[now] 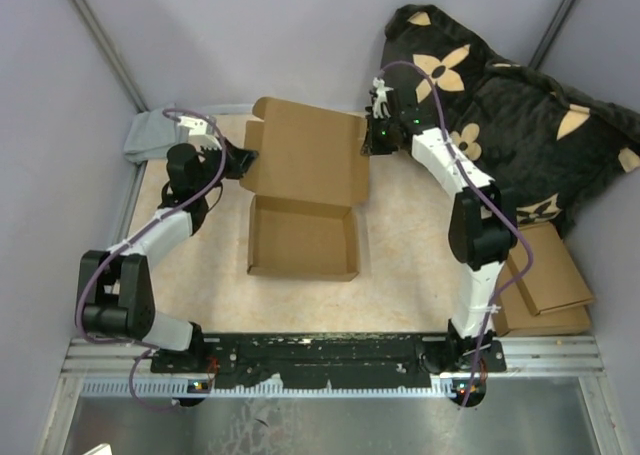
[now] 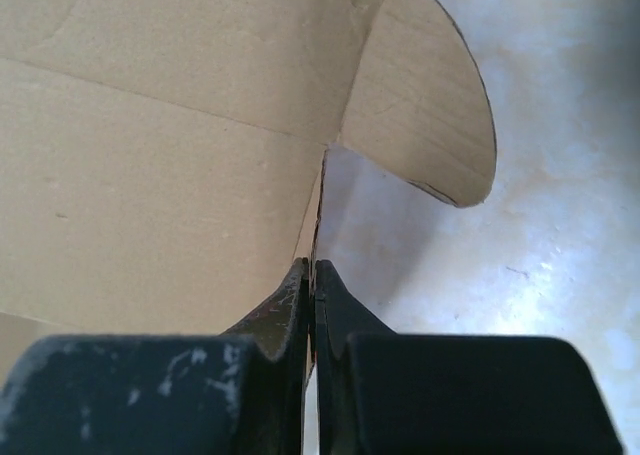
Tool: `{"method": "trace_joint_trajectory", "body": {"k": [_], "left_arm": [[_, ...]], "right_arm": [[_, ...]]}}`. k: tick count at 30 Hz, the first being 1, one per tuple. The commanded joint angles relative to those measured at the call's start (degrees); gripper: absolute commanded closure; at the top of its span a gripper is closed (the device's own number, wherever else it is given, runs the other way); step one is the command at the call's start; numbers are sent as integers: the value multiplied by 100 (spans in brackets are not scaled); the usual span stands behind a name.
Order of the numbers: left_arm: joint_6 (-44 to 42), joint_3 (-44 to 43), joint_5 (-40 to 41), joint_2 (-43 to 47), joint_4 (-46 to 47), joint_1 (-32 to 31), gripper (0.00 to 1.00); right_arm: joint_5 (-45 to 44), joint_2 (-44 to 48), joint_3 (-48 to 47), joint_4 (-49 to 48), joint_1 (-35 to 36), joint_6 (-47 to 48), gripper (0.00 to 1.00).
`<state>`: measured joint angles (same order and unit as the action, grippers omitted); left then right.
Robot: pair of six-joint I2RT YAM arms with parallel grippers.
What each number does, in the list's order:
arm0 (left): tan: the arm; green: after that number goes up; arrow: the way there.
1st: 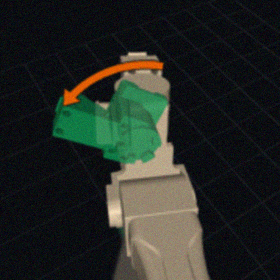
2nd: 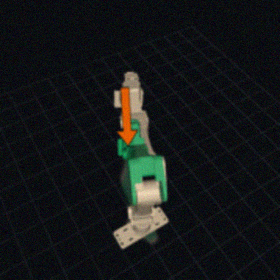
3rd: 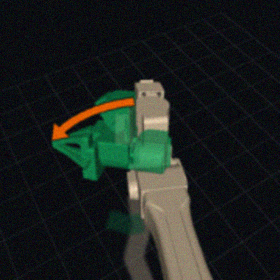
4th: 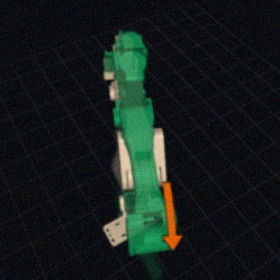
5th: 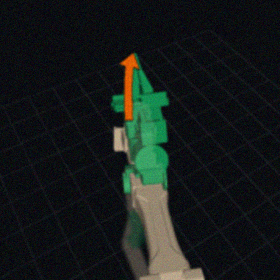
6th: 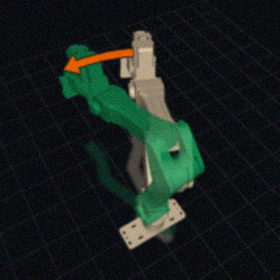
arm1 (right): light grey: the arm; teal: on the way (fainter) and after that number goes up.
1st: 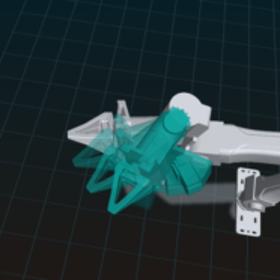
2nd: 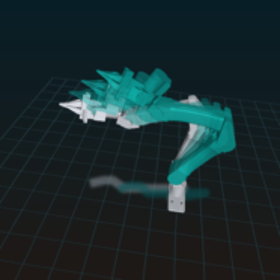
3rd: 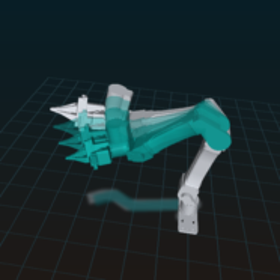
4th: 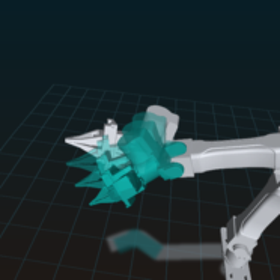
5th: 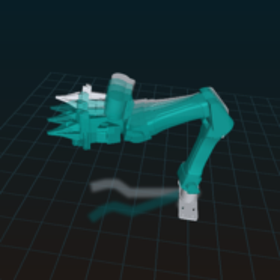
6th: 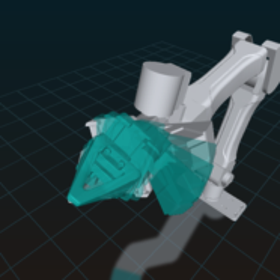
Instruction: Fold the paper box
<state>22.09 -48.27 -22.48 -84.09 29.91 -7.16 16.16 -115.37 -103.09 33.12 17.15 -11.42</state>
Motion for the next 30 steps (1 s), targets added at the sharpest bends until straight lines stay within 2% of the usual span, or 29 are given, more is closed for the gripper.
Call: {"method": "trace_joint_trajectory", "body": {"k": [1, 7, 15, 21, 30], "left_arm": [[-240, 57, 177, 397, 374, -39, 83], [-344, -151, 614, 611, -164, -58, 60], [-693, -1064, 815, 666, -1560, -66, 57], [-1030, -1359, 608, 672, -1793, -77, 55], [-1332, -1772, 720, 343, -2387, -75, 55]], "right_arm": [[-645, 1149, 977, -1609, 23, 146, 100], [-989, 2480, 2914, -4139, 28, 496, 100], [-64, 3360, 4948, -7393, 32, 1624, 100], [454, 3321, 5089, -7585, 30, 1693, 100], [678, 3363, 5216, -7659, 33, 1521, 100]]}}
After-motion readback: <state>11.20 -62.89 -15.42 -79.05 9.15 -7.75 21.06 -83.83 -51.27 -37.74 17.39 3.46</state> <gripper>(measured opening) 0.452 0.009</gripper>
